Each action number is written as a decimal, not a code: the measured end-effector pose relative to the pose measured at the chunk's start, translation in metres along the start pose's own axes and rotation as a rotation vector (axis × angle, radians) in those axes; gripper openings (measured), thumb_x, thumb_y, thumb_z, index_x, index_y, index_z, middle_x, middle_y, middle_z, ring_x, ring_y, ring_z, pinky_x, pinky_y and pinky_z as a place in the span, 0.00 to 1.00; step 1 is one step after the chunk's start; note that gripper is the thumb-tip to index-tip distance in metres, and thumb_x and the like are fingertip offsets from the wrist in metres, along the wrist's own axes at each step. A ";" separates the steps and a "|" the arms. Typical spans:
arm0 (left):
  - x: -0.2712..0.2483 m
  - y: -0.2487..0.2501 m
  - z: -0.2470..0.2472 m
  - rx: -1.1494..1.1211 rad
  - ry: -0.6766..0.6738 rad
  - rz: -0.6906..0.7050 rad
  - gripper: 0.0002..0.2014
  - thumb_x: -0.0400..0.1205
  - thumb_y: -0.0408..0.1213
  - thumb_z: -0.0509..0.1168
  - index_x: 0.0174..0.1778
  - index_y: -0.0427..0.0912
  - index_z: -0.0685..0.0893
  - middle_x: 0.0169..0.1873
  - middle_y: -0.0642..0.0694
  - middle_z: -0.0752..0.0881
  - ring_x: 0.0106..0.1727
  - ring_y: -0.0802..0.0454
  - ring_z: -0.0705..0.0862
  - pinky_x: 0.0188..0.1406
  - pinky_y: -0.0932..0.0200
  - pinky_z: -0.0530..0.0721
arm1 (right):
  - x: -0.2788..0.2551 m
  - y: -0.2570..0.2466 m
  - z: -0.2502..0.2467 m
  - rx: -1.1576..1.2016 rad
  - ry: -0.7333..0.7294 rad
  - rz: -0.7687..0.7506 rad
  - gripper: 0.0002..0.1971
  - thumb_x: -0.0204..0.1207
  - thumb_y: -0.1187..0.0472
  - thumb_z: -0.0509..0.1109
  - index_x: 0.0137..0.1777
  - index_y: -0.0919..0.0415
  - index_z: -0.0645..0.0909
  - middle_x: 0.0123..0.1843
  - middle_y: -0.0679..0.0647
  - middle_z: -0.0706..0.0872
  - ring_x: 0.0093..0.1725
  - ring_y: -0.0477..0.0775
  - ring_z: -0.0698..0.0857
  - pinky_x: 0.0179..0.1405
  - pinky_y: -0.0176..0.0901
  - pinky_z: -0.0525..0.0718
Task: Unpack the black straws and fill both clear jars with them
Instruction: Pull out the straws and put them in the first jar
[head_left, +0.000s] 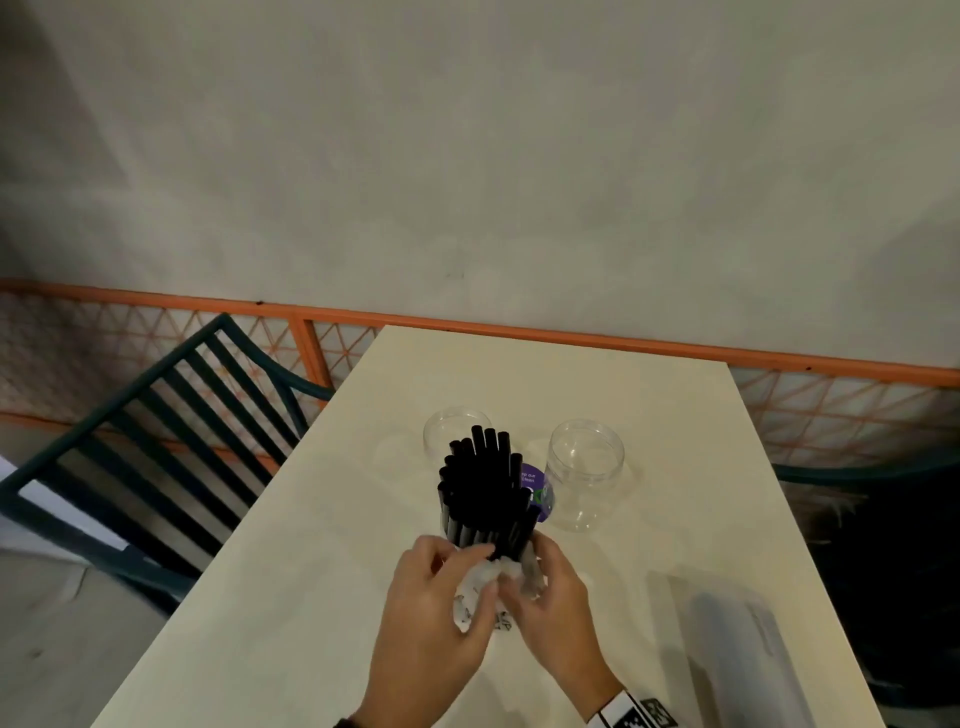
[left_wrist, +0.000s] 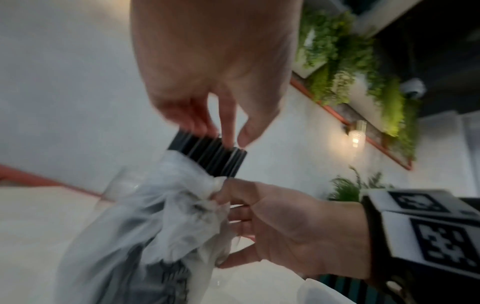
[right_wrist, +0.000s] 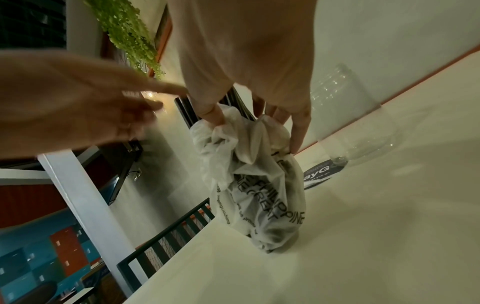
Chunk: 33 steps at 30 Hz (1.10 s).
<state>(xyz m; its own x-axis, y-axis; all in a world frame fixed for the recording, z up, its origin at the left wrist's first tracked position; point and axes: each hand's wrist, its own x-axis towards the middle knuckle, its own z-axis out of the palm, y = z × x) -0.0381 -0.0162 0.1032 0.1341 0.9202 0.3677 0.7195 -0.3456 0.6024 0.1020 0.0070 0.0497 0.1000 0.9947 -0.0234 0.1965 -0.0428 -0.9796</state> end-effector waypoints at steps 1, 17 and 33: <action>0.009 0.006 -0.004 0.052 0.131 0.078 0.21 0.71 0.52 0.64 0.59 0.52 0.82 0.46 0.55 0.75 0.49 0.64 0.72 0.53 0.73 0.69 | 0.001 -0.002 0.001 0.007 -0.016 0.001 0.23 0.69 0.64 0.76 0.57 0.44 0.72 0.54 0.46 0.84 0.48 0.23 0.81 0.40 0.17 0.78; 0.079 -0.017 0.019 0.429 -0.134 0.006 0.22 0.78 0.48 0.50 0.62 0.50 0.82 0.56 0.48 0.88 0.58 0.44 0.86 0.58 0.45 0.83 | 0.004 0.016 0.034 -0.384 -0.091 0.070 0.38 0.76 0.52 0.66 0.81 0.56 0.49 0.69 0.50 0.70 0.64 0.43 0.71 0.59 0.23 0.68; 0.092 -0.023 0.015 0.389 -0.203 0.083 0.17 0.76 0.54 0.54 0.48 0.57 0.86 0.51 0.54 0.90 0.52 0.47 0.88 0.54 0.43 0.84 | 0.010 0.039 0.024 -0.181 0.105 0.129 0.26 0.67 0.67 0.75 0.62 0.47 0.73 0.51 0.48 0.87 0.49 0.32 0.84 0.39 0.17 0.79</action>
<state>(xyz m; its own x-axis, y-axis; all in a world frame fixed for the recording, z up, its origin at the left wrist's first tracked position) -0.0326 0.0789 0.1126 0.3051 0.9232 0.2338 0.8982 -0.3605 0.2514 0.0876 0.0173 0.0067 0.2342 0.9652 -0.1160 0.3458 -0.1942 -0.9180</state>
